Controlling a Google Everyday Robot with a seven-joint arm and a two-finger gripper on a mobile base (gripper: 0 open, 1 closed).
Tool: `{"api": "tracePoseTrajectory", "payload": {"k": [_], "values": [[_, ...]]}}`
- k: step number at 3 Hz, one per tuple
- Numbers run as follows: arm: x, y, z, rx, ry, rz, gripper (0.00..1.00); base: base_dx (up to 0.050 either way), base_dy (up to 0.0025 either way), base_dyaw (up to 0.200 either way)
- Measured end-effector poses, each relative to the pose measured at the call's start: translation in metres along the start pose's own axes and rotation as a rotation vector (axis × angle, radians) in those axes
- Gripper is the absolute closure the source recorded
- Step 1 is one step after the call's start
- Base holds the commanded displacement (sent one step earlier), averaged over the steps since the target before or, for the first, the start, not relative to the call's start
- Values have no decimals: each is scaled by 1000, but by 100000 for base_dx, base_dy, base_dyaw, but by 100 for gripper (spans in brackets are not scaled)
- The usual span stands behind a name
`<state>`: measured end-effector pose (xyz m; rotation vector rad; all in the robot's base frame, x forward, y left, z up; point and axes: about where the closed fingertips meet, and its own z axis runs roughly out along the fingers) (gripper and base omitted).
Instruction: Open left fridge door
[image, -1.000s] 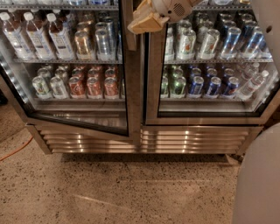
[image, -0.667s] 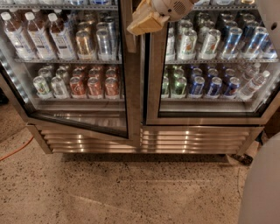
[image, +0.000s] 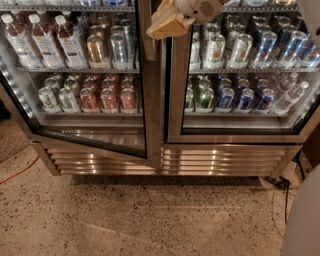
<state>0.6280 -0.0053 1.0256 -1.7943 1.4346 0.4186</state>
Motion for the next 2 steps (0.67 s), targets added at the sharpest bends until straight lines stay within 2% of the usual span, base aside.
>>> {"api": "tracePoseTrajectory", "payload": {"k": [1, 2], "values": [[2, -1, -10, 35, 23, 6, 100, 0, 0, 0], [9, -1, -43, 150, 96, 32, 100, 0, 0, 0]]}}
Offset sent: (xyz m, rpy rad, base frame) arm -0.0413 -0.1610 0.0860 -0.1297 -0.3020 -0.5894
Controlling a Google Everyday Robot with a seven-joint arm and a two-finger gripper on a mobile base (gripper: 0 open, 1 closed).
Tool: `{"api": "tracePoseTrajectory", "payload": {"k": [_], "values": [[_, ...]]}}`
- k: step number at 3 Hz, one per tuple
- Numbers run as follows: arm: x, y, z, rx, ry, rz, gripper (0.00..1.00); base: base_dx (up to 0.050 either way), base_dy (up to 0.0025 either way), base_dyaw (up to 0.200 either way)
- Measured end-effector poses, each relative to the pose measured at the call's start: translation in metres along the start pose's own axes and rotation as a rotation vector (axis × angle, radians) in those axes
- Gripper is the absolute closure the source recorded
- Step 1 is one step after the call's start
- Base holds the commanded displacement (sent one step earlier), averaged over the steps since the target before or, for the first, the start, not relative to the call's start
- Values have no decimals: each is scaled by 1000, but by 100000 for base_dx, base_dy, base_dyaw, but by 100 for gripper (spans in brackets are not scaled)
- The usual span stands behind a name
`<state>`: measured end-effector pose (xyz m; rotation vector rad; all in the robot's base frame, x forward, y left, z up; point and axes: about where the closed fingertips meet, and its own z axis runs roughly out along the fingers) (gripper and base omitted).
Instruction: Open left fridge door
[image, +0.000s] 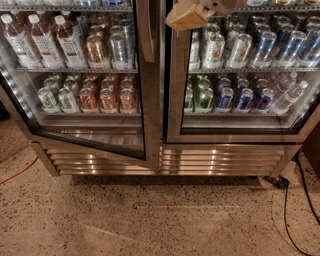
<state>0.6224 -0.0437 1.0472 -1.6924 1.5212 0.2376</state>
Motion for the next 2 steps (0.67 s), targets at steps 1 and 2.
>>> {"api": "tracePoseTrajectory", "payload": {"k": [1, 2], "values": [[25, -8, -66, 210, 139, 55, 100, 0, 0, 0], [46, -15, -101, 312, 224, 89, 100, 0, 0, 0]]}}
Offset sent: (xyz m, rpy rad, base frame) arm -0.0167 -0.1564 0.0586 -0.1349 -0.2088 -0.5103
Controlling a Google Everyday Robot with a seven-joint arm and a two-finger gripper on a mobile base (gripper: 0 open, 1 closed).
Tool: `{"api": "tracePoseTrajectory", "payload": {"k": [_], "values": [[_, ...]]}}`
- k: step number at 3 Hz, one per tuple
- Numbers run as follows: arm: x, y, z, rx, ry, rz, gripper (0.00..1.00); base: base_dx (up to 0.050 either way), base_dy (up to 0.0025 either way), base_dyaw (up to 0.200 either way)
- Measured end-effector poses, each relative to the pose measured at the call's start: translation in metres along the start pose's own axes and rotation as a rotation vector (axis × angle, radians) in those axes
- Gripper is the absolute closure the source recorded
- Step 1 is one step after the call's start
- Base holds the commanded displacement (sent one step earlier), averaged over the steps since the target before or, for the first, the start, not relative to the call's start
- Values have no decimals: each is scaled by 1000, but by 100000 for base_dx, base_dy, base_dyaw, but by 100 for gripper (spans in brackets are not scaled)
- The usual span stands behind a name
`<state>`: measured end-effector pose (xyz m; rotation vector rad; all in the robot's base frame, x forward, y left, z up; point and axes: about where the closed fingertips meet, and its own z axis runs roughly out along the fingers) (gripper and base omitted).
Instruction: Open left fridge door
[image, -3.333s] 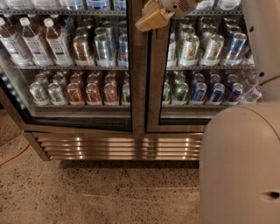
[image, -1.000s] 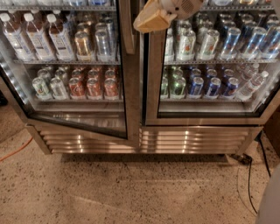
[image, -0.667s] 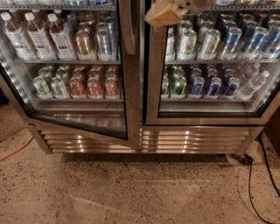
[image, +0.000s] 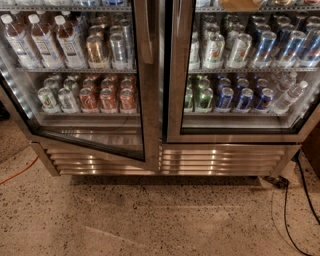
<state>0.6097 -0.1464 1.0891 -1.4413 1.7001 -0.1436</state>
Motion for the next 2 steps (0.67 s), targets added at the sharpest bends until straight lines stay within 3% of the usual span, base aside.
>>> {"api": "tracePoseTrajectory", "payload": {"k": [2], "values": [[14, -8, 15, -58, 33, 10, 100, 0, 0, 0]]}}
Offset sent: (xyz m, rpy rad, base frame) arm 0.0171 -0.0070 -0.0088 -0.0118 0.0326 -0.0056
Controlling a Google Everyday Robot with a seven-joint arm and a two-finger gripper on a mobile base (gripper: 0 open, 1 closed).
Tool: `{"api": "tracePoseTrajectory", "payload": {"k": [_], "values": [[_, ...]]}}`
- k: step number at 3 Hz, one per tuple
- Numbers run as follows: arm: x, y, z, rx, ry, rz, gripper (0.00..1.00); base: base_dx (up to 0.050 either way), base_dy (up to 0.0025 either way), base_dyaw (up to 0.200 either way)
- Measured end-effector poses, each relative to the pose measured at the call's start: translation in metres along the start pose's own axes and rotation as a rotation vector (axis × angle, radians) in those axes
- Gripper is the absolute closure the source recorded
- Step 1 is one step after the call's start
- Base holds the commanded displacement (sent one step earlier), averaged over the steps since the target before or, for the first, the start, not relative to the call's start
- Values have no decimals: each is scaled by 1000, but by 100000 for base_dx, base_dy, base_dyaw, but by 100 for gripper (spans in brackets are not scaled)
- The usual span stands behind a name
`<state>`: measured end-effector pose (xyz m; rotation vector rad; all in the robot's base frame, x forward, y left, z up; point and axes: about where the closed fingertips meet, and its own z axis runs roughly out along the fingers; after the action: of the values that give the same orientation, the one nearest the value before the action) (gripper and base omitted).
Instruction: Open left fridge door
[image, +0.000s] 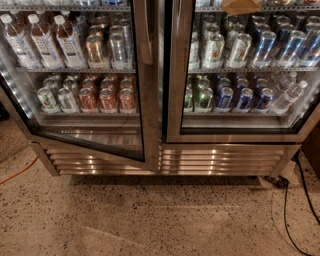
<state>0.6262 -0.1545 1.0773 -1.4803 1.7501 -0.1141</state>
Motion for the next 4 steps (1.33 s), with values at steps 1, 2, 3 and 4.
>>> {"api": "tracePoseTrajectory", "payload": {"k": [1, 2, 3, 4], "values": [[3, -5, 20, -46, -22, -13, 100, 0, 0, 0], [10, 1, 57, -184, -107, -34, 100, 0, 0, 0], [8, 22, 93, -368, -266, -38, 100, 0, 0, 0], [-9, 38, 110, -492, -475, -68, 100, 0, 0, 0]]}}
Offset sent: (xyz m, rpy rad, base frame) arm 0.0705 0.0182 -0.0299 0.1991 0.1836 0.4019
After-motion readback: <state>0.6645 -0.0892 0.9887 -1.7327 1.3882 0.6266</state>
